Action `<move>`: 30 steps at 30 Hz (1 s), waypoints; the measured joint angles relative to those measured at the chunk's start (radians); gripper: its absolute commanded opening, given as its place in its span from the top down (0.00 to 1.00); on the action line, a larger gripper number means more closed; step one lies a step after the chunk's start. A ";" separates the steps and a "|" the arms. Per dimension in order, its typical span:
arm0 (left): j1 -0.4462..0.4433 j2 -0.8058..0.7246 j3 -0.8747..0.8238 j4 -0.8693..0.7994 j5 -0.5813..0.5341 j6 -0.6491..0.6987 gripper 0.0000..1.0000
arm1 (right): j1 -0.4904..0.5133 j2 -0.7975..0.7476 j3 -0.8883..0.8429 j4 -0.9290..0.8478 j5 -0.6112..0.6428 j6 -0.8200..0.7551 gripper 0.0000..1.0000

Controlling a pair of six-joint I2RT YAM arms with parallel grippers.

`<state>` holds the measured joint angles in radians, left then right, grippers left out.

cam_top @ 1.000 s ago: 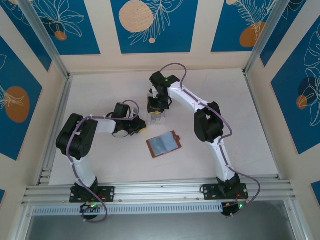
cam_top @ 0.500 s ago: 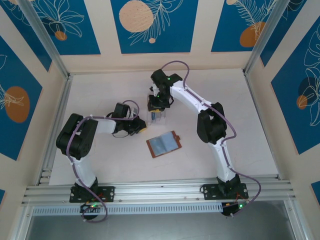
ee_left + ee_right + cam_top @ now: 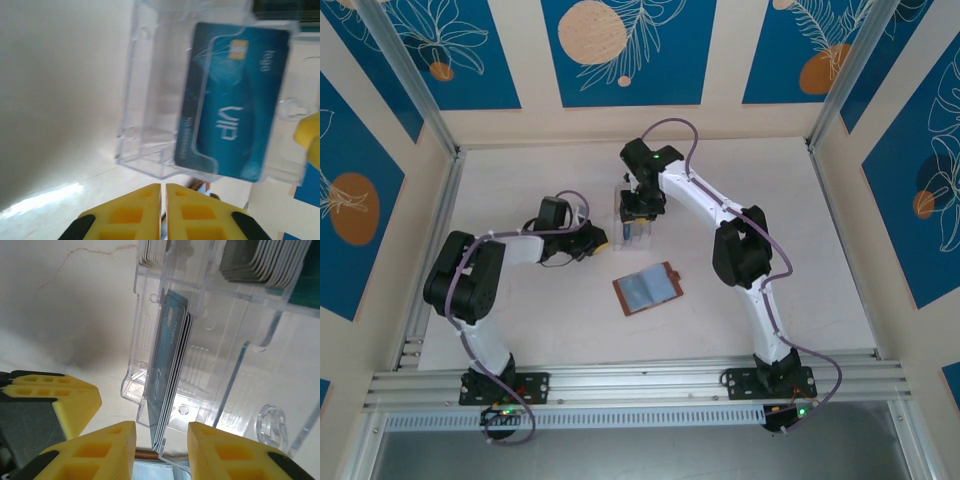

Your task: Put the credit cards into the card holder

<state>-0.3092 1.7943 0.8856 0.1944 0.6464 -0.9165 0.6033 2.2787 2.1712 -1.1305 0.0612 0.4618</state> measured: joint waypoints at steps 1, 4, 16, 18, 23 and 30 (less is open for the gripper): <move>0.000 0.000 0.014 -0.001 0.001 0.000 0.92 | 0.002 0.006 0.018 -0.007 0.008 0.000 0.66; 0.000 0.001 0.052 -0.002 0.001 0.000 0.93 | 0.006 0.026 0.058 -0.018 0.024 -0.003 0.65; 0.000 0.142 0.144 0.000 0.009 -0.001 0.95 | 0.023 0.083 0.098 -0.055 0.053 -0.010 0.65; -0.003 0.154 0.144 0.001 0.012 -0.002 0.95 | 0.023 0.084 0.099 -0.059 0.052 -0.010 0.65; -0.024 0.160 0.141 0.015 0.016 -0.002 0.95 | 0.023 0.094 0.114 -0.069 0.046 -0.010 0.65; -0.070 0.160 0.121 0.047 0.014 -0.008 0.95 | 0.023 0.119 0.146 -0.085 0.040 -0.016 0.66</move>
<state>-0.3790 1.9545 1.0065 0.2409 0.6601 -0.9245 0.6266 2.3981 2.3177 -1.2152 0.1013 0.4458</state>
